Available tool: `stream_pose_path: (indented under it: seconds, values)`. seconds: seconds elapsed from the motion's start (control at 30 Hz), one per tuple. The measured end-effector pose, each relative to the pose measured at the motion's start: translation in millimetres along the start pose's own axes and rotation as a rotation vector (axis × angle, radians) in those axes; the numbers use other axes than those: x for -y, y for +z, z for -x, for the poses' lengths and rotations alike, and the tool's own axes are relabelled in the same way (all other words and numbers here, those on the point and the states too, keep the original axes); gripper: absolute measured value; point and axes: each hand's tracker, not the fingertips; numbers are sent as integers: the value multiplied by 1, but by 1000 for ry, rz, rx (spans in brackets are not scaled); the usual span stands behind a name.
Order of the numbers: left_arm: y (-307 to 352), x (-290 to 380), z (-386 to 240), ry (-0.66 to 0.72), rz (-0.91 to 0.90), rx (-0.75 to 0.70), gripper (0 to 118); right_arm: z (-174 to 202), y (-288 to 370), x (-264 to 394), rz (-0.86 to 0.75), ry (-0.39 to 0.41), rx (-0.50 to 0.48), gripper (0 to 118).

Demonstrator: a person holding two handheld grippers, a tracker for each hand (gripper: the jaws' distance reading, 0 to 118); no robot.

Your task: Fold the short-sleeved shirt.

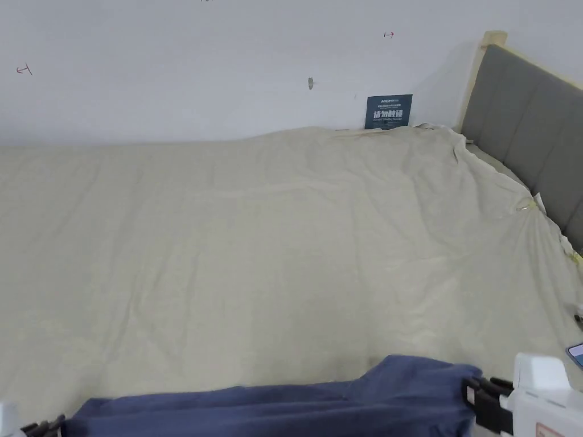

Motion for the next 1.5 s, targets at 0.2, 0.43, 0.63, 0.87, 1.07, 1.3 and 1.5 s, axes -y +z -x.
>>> stream_pose_path:
  seconds: [0.2, 0.43, 0.63, 0.87, 1.07, 1.3, 1.5]
  values:
    - [-23, 45, -1, 11, 73, -42, 0, -11, -35, 41, 113, -44, 87, 2]
    - [-42, 60, 5, 46, 82, -68, 0, -15, -55, 56, 158, -110, 126, 2]
    - [-22, 45, 1, 28, 54, -72, 82, 1, -27, 41, 93, -71, 148, 49]
    - [35, -7, -18, 21, -206, 10, 113, 35, 34, -13, -145, 19, 97, 104]
    - [74, -54, -41, 30, -420, 26, 113, 71, 78, -61, -370, 125, 100, 103]
    - [102, -81, -76, -4, -585, 27, 102, 106, 94, -83, -542, 224, 158, 76]
    - [92, -79, -83, -79, -600, -25, 13, 116, 93, -85, -585, 238, 137, 0]
